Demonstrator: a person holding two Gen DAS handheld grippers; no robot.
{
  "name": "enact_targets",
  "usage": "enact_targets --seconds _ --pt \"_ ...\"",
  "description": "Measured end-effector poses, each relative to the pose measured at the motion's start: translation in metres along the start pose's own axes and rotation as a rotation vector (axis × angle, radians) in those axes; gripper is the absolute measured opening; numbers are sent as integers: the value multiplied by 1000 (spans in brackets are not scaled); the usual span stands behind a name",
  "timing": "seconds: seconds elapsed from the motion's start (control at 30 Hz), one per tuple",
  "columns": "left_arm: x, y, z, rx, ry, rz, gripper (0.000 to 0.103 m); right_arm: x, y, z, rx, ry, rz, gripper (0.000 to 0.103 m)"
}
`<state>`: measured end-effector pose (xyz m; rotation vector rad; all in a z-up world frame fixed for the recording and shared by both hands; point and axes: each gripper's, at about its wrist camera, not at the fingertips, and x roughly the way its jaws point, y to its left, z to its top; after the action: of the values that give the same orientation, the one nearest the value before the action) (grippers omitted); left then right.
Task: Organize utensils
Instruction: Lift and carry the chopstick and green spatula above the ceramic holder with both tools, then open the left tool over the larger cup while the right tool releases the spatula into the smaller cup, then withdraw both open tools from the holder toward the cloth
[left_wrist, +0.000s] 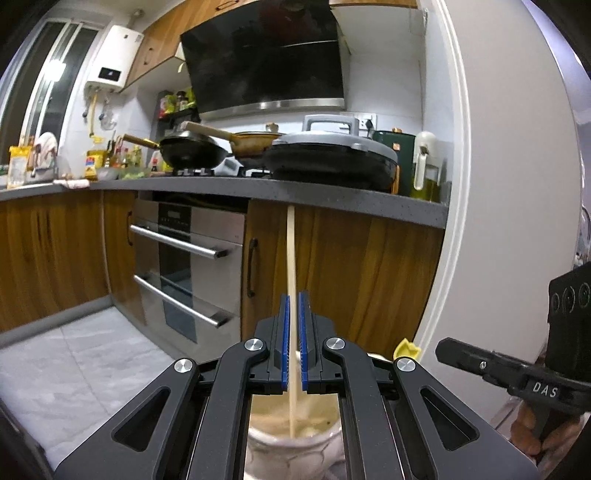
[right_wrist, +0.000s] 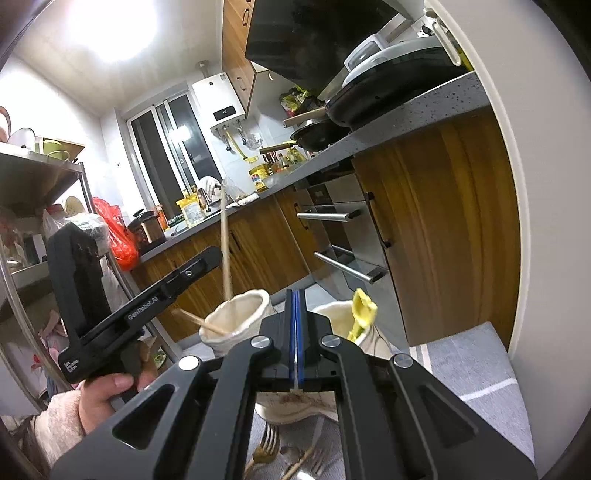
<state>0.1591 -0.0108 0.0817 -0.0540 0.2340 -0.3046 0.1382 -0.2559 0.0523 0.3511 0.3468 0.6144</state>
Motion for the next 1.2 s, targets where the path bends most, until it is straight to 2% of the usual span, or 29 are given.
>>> enact_targets --seconds 0.13,0.3,0.33,0.4,0.43,0.47,0.5,0.53,0.57,0.67,0.7,0.77,0.87,0.93,1.2 --pt "-5 0 0 16 10 14 6 -6 -1 -6 -2 14 -13 0" --pt "-17 -4 2 22 2 14 15 -13 2 -8 -28 33 -25 1" --pt "-20 -6 2 30 1 19 17 -15 3 -7 -35 36 -30 5" --pt "-24 -10 4 46 11 24 24 -19 4 -8 -39 33 -34 21" --pt "-26 -12 5 50 13 25 30 -24 5 -8 -41 25 -36 35" --pt "-29 -14 6 52 14 28 34 -27 6 -8 -45 16 -38 42" --pt "-32 -15 7 54 14 28 37 -30 6 -8 -51 11 -42 43" --pt "-36 -16 8 57 10 28 46 -33 6 -8 -57 9 -45 44" --pt "-43 -19 10 59 -1 33 58 -36 7 -8 -65 6 -51 49" --pt "-60 -23 14 70 -35 36 75 -46 11 -7 -81 -6 -55 64" --pt "-66 -26 16 74 -43 43 78 -49 12 -6 -86 -8 -57 66" --pt "-77 -27 18 74 -53 54 88 -55 14 -6 -96 -13 -63 77" --pt "-91 -27 18 60 -47 50 94 -63 17 -7 -103 -20 -62 93" --pt "-98 -27 16 53 -31 51 96 -68 19 -7 -109 -28 -65 98" --pt "-121 -16 -11 29 66 111 98 -76 22 -14 -148 -4 -120 98"
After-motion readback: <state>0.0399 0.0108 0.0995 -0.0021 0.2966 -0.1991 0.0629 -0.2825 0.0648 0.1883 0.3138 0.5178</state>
